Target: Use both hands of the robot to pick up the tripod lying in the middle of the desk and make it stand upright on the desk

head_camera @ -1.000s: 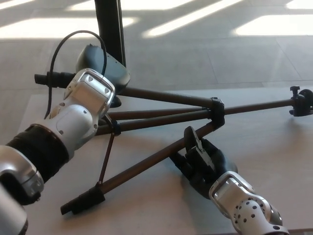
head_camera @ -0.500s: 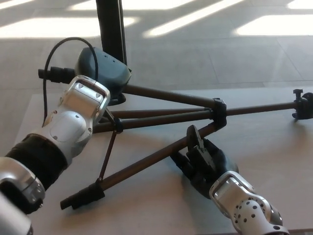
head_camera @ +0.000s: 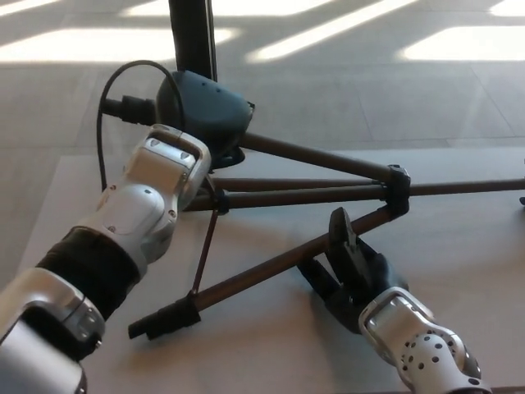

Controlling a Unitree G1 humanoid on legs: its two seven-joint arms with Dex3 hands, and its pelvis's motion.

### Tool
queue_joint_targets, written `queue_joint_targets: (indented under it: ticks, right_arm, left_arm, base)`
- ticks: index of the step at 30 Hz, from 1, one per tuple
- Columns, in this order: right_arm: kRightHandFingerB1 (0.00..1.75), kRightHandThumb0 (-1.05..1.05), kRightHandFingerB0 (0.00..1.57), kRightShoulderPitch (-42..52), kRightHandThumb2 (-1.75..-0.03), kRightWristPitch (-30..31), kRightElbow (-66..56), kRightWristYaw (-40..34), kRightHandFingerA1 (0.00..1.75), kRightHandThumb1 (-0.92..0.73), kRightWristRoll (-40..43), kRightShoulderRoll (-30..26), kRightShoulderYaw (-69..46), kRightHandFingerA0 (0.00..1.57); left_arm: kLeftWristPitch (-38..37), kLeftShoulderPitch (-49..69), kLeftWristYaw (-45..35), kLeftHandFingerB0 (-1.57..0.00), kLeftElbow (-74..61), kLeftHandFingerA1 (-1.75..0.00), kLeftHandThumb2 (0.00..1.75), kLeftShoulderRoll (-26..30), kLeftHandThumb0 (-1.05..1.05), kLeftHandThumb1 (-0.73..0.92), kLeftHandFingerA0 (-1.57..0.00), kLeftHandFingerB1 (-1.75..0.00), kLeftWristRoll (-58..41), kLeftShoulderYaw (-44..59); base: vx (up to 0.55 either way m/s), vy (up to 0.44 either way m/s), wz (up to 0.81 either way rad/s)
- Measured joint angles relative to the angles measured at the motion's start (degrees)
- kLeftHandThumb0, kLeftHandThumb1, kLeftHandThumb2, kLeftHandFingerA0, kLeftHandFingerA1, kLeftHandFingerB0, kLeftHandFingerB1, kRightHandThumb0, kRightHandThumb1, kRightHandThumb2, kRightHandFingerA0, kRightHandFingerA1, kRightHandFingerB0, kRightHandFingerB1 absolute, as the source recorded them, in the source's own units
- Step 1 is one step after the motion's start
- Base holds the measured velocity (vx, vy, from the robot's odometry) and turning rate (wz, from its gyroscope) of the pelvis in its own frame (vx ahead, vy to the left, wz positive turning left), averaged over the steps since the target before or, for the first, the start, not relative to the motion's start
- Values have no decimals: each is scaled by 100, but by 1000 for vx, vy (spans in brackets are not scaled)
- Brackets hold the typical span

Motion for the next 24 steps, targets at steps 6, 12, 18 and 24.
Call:
queue_joint_targets:
  ticks: [6,12,18,24]
  right_arm:
    - [56,-72,13,-148,-85,58,298,45,70,-48,172,-10,-251,29]
    - [72,-71,40,-443,-57,120,816,21,100,-54,247,-42,-460,57]
    - [80,-46,91,-606,-84,-70,1072,18,153,-61,182,-52,-406,122]
    - [169,-61,98,-643,-65,-347,1125,-95,175,-76,14,-53,-348,114]
  left_arm:
    - [39,1,-67,-84,-499,-156,56,-300,-19,45,-85,-72,-23,327]
    - [108,4,-240,-82,-1042,-156,56,-598,-20,48,-84,-75,-75,566]
    - [136,71,-375,-84,-1352,-163,55,-651,-18,45,-86,-74,-73,631]
    - [177,232,-469,-84,-1573,-137,61,-637,-24,41,-93,-75,-71,678]
  base:
    - [0,0,0]
    - [0,0,0]
    - [0,0,0]
    - [0,0,0]
